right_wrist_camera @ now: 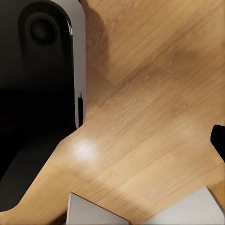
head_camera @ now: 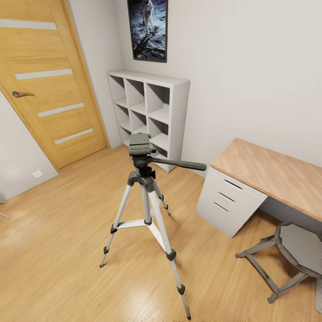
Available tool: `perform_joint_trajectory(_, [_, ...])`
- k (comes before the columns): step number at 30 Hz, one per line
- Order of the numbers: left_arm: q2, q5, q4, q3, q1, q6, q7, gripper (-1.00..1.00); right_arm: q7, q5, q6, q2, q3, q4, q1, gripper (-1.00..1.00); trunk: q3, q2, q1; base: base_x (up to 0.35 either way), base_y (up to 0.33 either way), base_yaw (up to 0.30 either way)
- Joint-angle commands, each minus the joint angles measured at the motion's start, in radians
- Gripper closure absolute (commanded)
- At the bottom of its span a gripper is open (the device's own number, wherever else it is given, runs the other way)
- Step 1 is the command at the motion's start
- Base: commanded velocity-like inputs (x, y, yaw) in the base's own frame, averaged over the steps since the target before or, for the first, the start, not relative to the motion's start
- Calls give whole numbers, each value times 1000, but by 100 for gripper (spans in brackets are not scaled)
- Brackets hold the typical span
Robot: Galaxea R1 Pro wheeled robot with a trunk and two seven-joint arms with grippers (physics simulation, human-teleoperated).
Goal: Attach the digital camera to the camera tripod in the bedroom.
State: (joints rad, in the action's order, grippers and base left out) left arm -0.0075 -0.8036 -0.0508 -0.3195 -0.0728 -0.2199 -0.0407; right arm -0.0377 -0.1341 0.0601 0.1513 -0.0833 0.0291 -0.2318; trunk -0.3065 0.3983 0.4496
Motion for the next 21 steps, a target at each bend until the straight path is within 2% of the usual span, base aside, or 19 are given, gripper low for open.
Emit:
perform_joint_trajectory(1, [0,-8,2,-6,-1,-4,-4,100,-2,-10,6,1,-9,3,-1,-100,-3,2,0,0,0,-52])
perform_joint_trajectory(21, [0,-8,2,-6,-1,-4,-4,100,-5,-10,2,1,-9,3,-1,-100,-11,2,0,0,0,-10])
